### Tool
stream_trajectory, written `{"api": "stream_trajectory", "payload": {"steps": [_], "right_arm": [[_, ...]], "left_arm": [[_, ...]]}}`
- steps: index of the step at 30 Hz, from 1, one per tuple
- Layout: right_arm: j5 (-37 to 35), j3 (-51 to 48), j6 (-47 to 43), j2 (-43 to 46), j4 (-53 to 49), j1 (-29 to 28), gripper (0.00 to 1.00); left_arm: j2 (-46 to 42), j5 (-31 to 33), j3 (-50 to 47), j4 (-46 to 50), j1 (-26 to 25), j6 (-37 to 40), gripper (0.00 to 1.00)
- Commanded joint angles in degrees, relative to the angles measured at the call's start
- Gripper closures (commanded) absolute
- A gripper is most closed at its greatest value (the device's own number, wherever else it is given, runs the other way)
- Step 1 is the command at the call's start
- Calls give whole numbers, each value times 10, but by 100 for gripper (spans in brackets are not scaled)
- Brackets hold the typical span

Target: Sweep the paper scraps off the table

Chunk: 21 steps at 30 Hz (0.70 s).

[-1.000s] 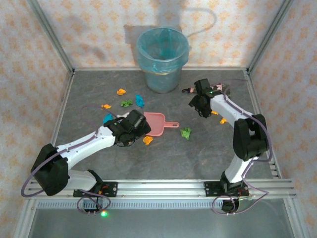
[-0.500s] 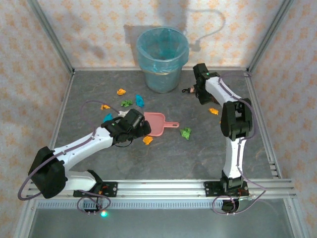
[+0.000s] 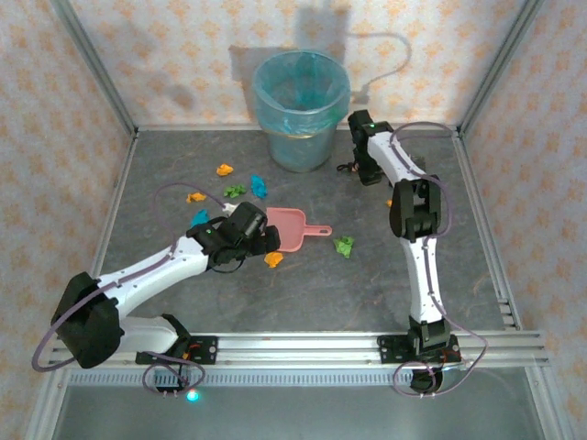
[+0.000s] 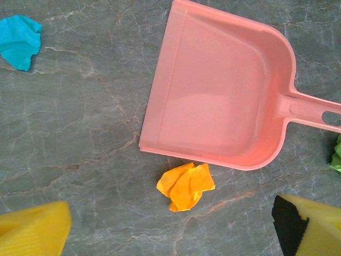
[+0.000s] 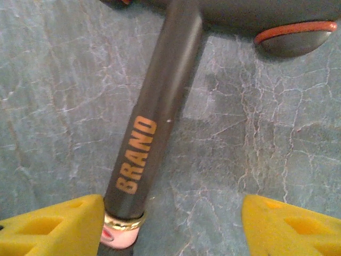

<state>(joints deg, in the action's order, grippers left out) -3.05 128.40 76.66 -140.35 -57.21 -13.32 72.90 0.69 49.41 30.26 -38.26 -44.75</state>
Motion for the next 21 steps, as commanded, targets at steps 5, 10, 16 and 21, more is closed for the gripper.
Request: {"api": "stream_trajectory", "payload": {"steps": [5, 10, 16, 21], "right_arm": [[-31, 53, -29, -41, -35, 4, 33], [-25, 64, -52, -62, -16, 3, 38], [-16, 70, -87, -74, -8, 3, 51], [12, 39, -128, -61, 7, -1, 61]], "left_arm": [[-25, 23, -11, -18, -3, 25, 2], [-31, 23, -16, -23, -3, 25, 2], [-40, 26, -19, -23, -3, 25, 2], [-45, 27, -18, -22, -3, 25, 2]]}}
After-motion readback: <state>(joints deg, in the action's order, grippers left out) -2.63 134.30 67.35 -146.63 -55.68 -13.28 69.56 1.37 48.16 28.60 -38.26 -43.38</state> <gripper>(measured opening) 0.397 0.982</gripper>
